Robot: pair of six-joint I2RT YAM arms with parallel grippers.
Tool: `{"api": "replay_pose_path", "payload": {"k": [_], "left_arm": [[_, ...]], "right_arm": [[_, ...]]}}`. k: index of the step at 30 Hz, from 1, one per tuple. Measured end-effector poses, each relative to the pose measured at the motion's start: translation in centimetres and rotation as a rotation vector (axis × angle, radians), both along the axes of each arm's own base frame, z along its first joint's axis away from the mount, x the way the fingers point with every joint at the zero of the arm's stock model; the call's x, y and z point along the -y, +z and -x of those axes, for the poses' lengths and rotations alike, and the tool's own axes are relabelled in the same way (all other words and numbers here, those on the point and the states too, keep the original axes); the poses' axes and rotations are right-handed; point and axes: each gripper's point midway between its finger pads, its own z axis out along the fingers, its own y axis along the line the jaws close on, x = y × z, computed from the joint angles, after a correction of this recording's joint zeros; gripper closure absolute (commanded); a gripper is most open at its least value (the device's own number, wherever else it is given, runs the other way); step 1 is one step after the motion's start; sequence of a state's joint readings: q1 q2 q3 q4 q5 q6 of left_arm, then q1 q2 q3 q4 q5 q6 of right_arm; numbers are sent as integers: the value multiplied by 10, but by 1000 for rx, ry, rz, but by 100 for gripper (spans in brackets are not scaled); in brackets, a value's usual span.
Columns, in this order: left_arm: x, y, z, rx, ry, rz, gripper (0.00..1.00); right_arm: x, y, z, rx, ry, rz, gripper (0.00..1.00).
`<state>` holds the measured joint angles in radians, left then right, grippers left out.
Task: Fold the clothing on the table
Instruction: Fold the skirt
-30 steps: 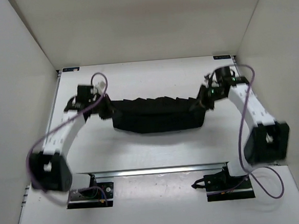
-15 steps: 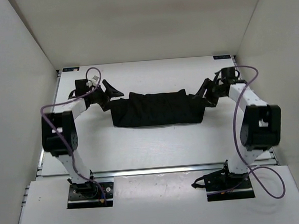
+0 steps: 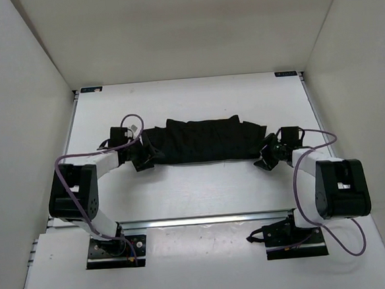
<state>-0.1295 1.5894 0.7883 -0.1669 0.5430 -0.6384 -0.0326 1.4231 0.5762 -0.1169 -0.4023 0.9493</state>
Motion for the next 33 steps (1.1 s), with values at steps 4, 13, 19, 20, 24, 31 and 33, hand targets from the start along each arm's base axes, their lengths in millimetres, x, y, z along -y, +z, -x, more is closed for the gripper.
{"api": "replay_pose_path", "payload": {"k": [4, 13, 19, 20, 24, 31, 33], "left_arm": [[-15, -19, 5, -44, 73, -73, 29], [-17, -37, -3, -41, 133, -170, 100], [6, -39, -4, -20, 82, -161, 100], [10, -39, -3, -20, 75, -159, 100], [15, -39, -3, -19, 68, -152, 100], [17, -37, -8, -18, 66, -143, 100], [16, -36, -9, -19, 68, -138, 100]], "right_arm": [[5, 1, -20, 36, -81, -12, 50], [32, -5, -52, 65, -125, 23, 100], [39, 66, -109, 252, 77, 194, 100], [31, 87, -124, 309, 133, 229, 100], [-38, 161, -166, 530, 378, 343, 100], [-231, 186, -134, 707, 832, 346, 99], [-275, 167, -110, 695, 939, 320, 100]]}}
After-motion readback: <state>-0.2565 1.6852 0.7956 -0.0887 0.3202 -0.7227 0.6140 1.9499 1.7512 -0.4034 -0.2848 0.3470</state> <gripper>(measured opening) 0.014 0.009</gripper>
